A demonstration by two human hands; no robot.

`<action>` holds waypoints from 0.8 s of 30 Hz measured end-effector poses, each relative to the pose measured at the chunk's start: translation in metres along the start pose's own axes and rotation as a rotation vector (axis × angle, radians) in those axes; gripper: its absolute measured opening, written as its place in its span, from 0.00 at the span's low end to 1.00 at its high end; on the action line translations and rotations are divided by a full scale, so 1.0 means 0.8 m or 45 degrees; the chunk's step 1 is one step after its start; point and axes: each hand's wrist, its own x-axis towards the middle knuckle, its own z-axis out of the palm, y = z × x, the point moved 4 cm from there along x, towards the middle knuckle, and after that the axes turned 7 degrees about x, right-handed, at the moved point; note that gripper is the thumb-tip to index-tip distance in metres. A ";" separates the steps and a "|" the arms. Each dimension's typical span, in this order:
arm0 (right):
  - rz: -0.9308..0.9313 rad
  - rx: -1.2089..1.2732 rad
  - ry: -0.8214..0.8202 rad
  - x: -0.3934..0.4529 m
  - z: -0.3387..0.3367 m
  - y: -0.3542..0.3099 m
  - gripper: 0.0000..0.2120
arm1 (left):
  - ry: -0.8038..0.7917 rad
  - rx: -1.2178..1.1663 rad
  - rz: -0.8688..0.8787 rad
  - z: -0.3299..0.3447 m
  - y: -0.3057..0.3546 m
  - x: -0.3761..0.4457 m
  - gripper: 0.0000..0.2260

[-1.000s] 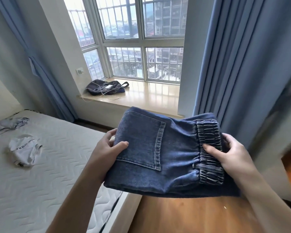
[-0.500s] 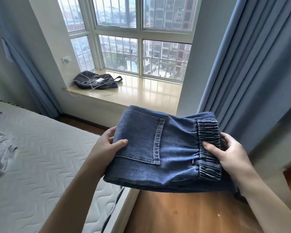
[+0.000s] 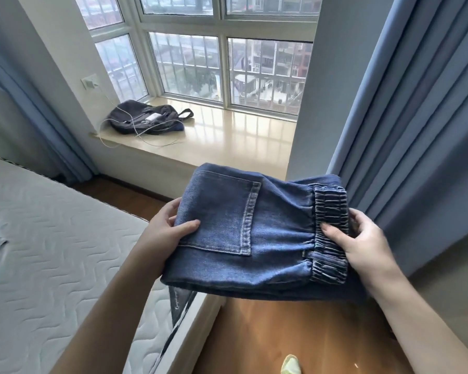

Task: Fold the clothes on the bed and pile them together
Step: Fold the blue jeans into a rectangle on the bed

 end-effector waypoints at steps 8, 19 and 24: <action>0.053 -0.004 -0.167 0.152 -0.016 0.010 0.17 | 0.141 -0.051 -0.033 0.061 0.014 0.084 0.25; 0.107 -0.131 -0.456 0.286 0.091 0.050 0.19 | 0.405 -0.159 -0.164 0.004 -0.015 0.156 0.29; 0.091 -0.156 -0.547 0.341 0.169 0.064 0.20 | 0.464 -0.247 -0.130 -0.046 -0.027 0.204 0.28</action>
